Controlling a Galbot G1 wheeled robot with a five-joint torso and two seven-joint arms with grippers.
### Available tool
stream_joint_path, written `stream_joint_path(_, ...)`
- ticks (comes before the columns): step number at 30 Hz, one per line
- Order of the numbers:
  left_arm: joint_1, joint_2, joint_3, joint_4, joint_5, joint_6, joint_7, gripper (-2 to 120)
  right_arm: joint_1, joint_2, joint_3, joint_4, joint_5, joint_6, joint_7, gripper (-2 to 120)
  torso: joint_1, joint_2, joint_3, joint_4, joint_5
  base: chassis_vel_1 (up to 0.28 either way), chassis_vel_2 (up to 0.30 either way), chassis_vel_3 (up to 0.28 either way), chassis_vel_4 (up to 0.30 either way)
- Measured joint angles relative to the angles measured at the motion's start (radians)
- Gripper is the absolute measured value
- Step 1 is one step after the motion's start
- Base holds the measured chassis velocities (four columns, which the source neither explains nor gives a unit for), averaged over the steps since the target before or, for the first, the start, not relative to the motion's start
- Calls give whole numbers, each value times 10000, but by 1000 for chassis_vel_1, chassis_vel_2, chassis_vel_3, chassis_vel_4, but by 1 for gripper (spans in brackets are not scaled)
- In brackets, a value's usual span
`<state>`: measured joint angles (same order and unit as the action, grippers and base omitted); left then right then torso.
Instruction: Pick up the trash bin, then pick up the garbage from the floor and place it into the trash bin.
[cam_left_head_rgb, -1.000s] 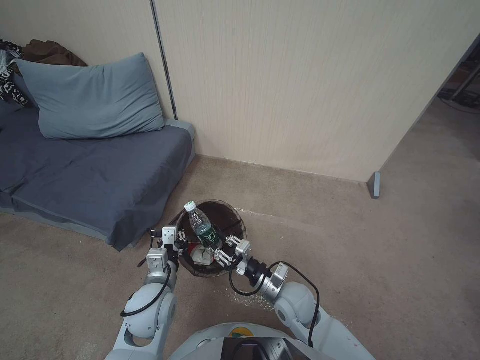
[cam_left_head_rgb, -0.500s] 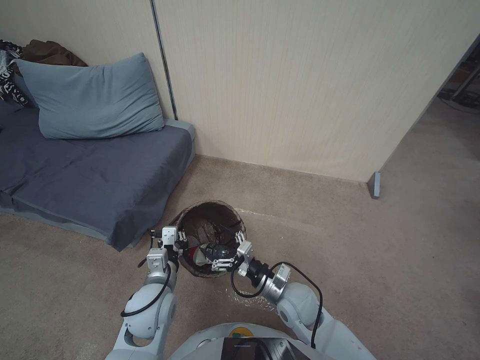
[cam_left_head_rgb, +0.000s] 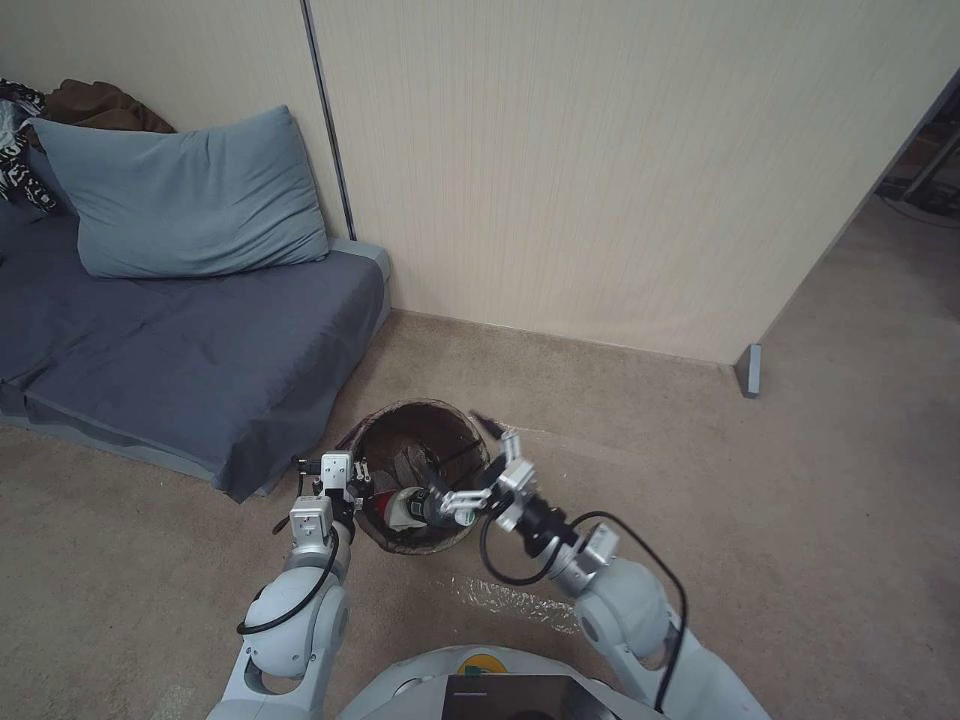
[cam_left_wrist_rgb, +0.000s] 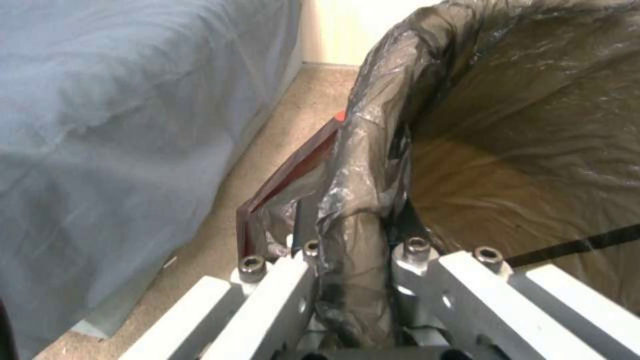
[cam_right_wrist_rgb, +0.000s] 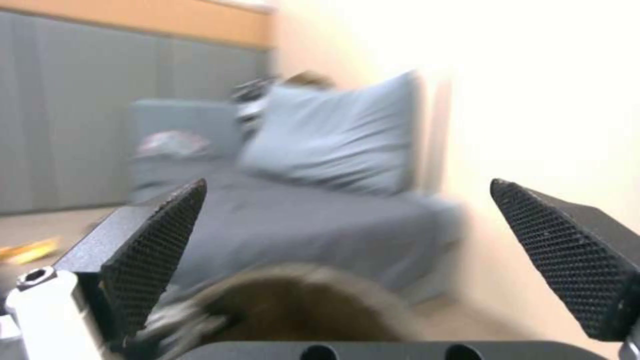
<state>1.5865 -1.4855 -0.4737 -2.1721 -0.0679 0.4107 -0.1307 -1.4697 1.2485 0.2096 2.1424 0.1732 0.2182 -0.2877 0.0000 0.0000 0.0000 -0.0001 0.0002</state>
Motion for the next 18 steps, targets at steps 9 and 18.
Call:
stream_joint_path(9, 2, 129, -157, -24, -181, -155, 8, 3, -2084, 660, 1729, 1244, -1324, -61, 2766, 100, 0, 0, 0, 0, -2, 0, 0, 0, 0)
stream_joint_path(18, 101, 210, -222, -120, -239, -434, 65, 3, -2730, 1597, 2176, 191, -1940, 1284, 3735, 100, 0, 0, 0, 1, -3, 0, 0, 0, 0)
